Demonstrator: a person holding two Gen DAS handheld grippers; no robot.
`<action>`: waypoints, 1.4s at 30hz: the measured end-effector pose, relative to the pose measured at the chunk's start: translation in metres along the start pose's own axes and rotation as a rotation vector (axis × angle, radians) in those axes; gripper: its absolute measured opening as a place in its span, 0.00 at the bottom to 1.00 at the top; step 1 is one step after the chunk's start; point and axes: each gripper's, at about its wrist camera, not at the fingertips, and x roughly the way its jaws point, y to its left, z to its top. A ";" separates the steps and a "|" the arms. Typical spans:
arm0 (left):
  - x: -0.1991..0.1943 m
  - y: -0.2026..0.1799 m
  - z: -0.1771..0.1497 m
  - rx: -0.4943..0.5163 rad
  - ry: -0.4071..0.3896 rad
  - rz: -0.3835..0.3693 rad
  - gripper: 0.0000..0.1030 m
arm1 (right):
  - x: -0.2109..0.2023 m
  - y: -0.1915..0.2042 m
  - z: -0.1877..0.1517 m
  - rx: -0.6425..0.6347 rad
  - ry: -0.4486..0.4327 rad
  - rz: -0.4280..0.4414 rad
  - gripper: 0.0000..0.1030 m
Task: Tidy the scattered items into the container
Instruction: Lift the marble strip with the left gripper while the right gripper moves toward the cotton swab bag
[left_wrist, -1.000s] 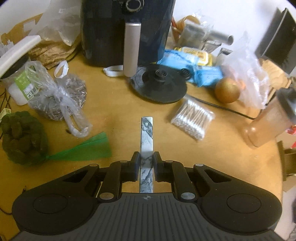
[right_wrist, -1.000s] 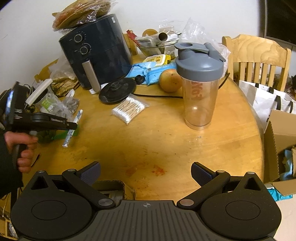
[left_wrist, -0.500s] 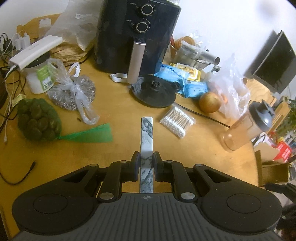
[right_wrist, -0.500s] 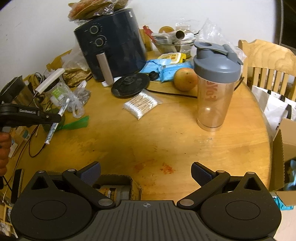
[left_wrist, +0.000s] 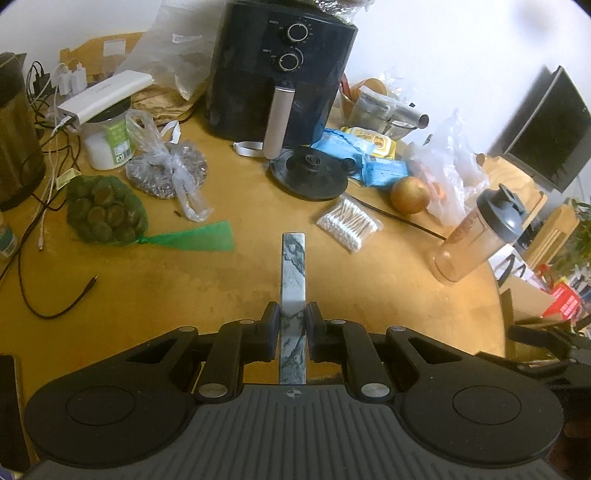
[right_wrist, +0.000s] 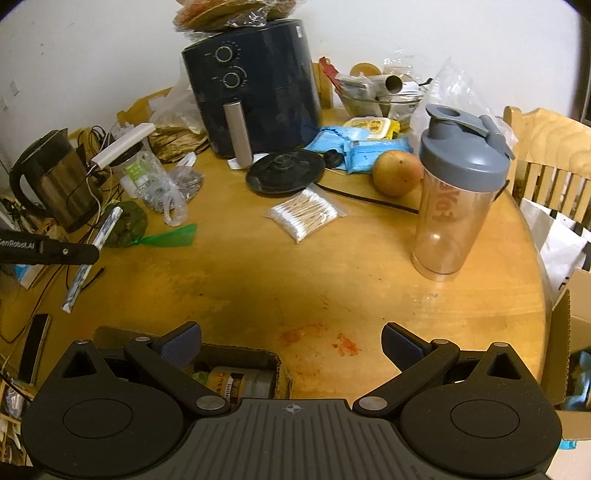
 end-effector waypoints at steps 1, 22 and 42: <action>-0.002 -0.002 -0.002 0.001 -0.003 0.003 0.15 | 0.000 0.000 0.000 0.001 0.000 0.005 1.00; -0.018 -0.009 -0.021 -0.024 -0.016 0.028 0.15 | 0.011 0.019 0.003 -0.094 0.012 0.024 1.00; -0.010 0.004 -0.014 -0.054 0.009 0.031 0.15 | 0.068 0.013 0.059 -0.250 0.009 0.006 1.00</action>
